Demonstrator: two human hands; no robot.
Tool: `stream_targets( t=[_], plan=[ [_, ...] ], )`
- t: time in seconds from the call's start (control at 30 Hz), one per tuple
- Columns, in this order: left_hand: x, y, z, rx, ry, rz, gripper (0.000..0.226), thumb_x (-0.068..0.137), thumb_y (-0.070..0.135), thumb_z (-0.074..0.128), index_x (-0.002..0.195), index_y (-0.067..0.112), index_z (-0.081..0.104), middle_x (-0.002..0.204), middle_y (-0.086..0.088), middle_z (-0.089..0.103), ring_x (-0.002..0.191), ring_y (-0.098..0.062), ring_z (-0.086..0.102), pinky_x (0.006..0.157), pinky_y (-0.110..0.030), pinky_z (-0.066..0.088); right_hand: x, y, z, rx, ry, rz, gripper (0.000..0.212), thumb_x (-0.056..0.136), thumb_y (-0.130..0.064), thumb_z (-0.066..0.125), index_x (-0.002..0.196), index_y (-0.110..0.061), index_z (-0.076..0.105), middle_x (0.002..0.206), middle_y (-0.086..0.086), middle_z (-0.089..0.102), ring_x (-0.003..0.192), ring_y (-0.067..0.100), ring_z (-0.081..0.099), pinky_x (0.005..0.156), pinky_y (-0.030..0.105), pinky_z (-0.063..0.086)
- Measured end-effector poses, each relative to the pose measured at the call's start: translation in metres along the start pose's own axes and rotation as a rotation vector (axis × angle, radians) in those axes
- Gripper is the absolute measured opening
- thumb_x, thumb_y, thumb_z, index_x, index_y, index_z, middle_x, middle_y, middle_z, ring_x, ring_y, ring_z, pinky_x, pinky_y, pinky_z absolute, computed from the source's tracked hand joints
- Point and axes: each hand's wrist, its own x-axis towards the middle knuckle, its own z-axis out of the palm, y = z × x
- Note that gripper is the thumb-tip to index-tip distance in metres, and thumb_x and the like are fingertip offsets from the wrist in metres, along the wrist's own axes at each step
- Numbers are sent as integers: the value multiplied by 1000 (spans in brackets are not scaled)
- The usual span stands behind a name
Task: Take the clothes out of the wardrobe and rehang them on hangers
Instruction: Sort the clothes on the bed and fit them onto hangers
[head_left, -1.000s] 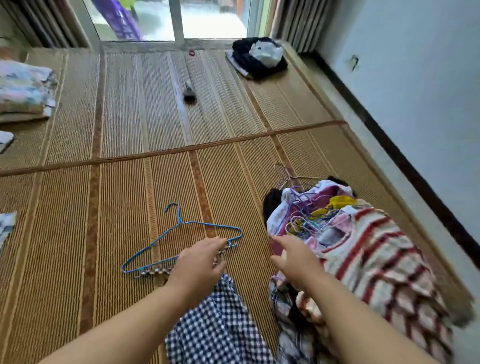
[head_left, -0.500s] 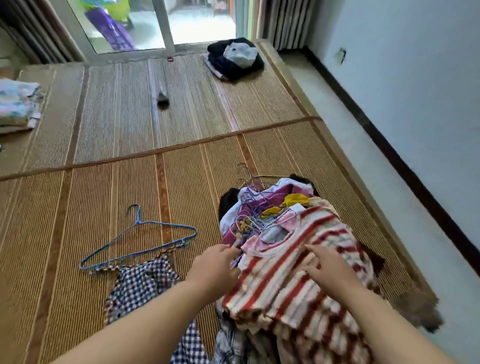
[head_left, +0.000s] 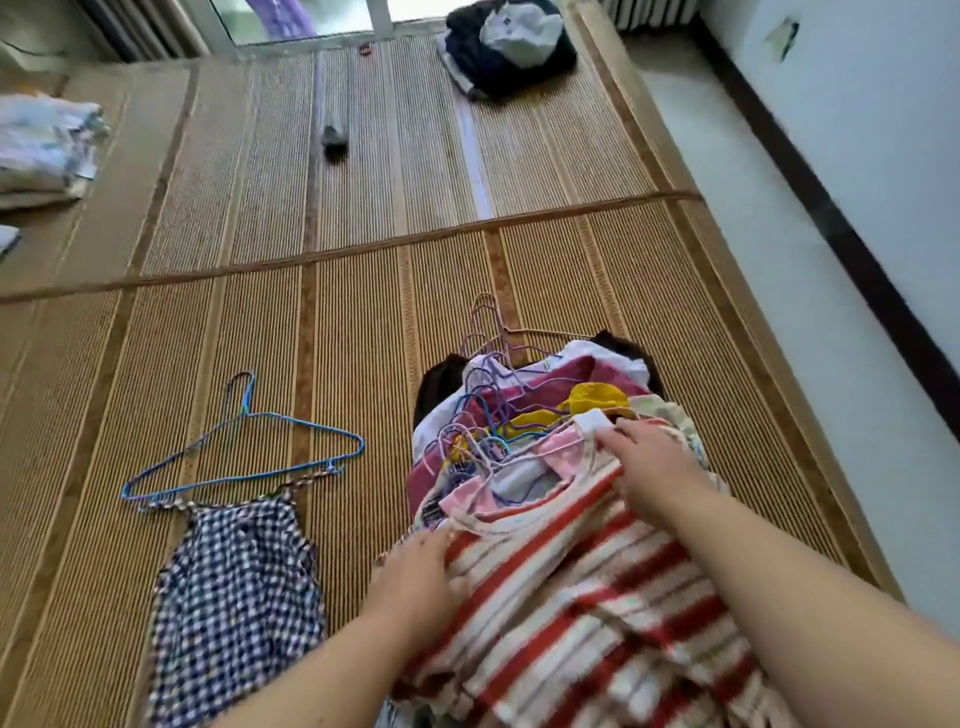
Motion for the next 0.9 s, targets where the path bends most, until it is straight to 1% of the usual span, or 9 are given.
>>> stream_targets(
  t=[0.17, 0.37, 0.47, 0.53, 0.6, 0.67, 0.7, 0.8, 0.9],
  plan=[
    [13, -1, 9, -95, -47, -18, 69, 81, 34, 54, 145, 30, 29, 138, 5, 50, 125, -16, 48, 108, -30, 36, 27, 6, 4, -151, -115, 90, 87, 85, -26, 58, 149, -35, -1, 158, -2, 6, 146, 27, 4, 114, 55, 15],
    [14, 0, 17, -263, -26, -34, 72, 82, 34, 56, 147, 37, 25, 132, 14, 54, 117, -7, 54, 105, -27, 39, 28, 9, 9, -276, -167, 85, 94, 81, -33, 60, 149, -35, -4, 147, 9, 26, 136, 32, 22, 111, 62, 13],
    [12, 2, 13, -270, 16, -49, 55, 92, 32, 53, 144, 29, 34, 133, 7, 54, 119, -14, 53, 102, -29, 40, 17, 14, 5, -178, -223, 69, 106, 73, -47, 69, 149, -37, -4, 145, 10, 24, 137, 33, 21, 112, 57, 11],
    [8, -2, 9, -239, -1, -24, 34, 97, 29, 44, 131, 26, 49, 122, 4, 60, 108, -15, 57, 92, -28, 45, 2, 18, -3, -101, -228, 66, 110, 67, -63, 68, 148, -39, -1, 142, 8, 27, 135, 31, 25, 112, 51, 14],
    [2, -7, 1, -226, -16, 32, 28, 99, 28, 38, 118, 26, 58, 115, 5, 64, 105, -14, 58, 91, -28, 45, -16, 22, -17, -47, -123, 43, 82, 80, -65, 54, 147, -40, 14, 137, 3, 37, 131, 24, 33, 109, 45, 20],
    [-10, -10, -9, -242, -31, 84, 26, 100, 25, 40, 111, 23, 63, 111, 6, 66, 104, -12, 58, 90, -24, 44, -36, 24, -32, -9, -3, 9, 47, 94, -52, 39, 139, -38, 37, 128, -3, 49, 124, 17, 43, 103, 39, 28],
    [-16, -10, -16, -248, -31, 100, 24, 99, 23, 42, 105, 22, 65, 107, 6, 67, 102, -12, 59, 87, -22, 44, -47, 23, -41, 19, 35, -5, 38, 97, -46, 36, 132, -36, 46, 122, -5, 53, 120, 16, 47, 100, 37, 31],
    [-45, -4, -41, -293, 22, 150, 24, 98, 21, 46, 89, 33, 64, 93, 11, 67, 89, -5, 59, 79, -18, 44, -77, 18, -69, 158, 97, -71, 23, 96, -28, 45, 108, -24, 64, 94, -10, 53, 104, 19, 55, 84, 28, 38],
    [-81, 1, -71, -367, 100, 190, 25, 98, 23, 47, 87, 35, 66, 89, 14, 68, 85, 3, 59, 79, -17, 46, -109, 0, -108, 303, 153, -105, 16, 93, -17, 49, 88, -21, 64, 79, -19, 50, 82, 12, 54, 65, 17, 36]
  ],
)
